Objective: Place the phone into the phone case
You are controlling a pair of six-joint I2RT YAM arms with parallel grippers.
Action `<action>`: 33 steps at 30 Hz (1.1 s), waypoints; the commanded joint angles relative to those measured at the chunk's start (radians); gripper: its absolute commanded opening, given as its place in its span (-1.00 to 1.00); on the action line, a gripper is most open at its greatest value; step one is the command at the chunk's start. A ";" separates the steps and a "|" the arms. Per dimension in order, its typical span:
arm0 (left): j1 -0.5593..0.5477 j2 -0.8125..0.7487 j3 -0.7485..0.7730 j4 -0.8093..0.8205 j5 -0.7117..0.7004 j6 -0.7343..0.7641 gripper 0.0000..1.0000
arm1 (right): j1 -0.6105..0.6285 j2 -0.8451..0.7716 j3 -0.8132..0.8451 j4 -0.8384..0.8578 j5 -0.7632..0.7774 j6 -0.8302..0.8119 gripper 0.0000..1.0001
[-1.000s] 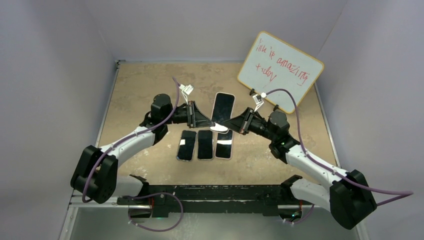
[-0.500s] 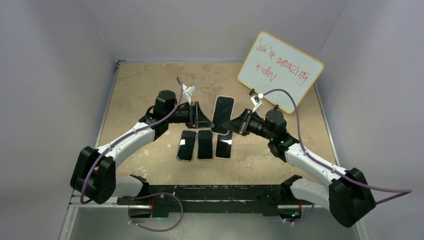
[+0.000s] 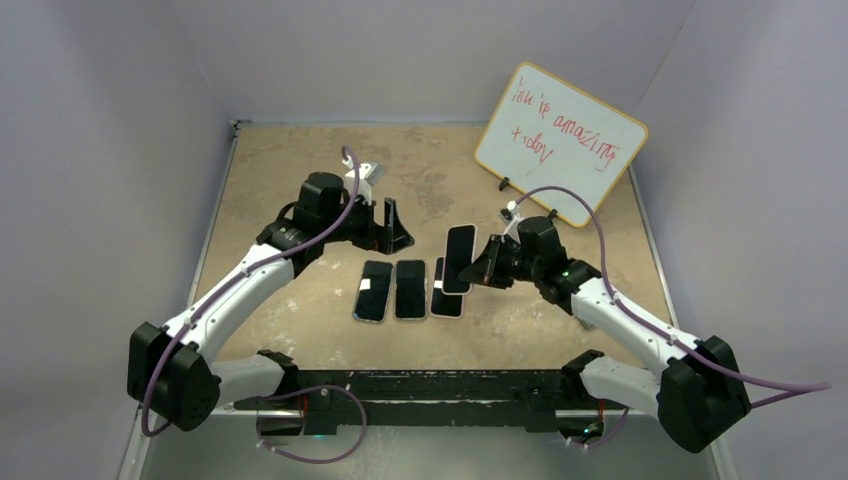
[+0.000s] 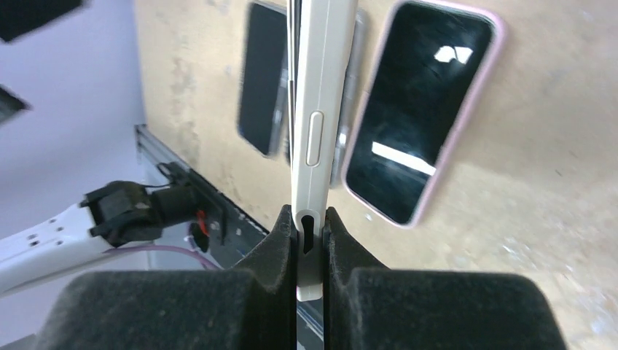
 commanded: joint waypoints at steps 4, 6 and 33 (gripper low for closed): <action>0.005 -0.129 -0.007 -0.091 -0.216 0.146 0.85 | -0.032 -0.044 0.094 -0.319 0.085 -0.117 -1.00; 0.005 -0.145 -0.011 -0.104 -0.242 0.170 0.87 | -0.036 -0.057 0.090 -0.350 0.090 -0.127 -1.00; 0.005 -0.249 -0.061 -0.100 -0.391 0.193 0.89 | -0.055 0.175 0.089 -0.394 0.204 -0.204 -0.74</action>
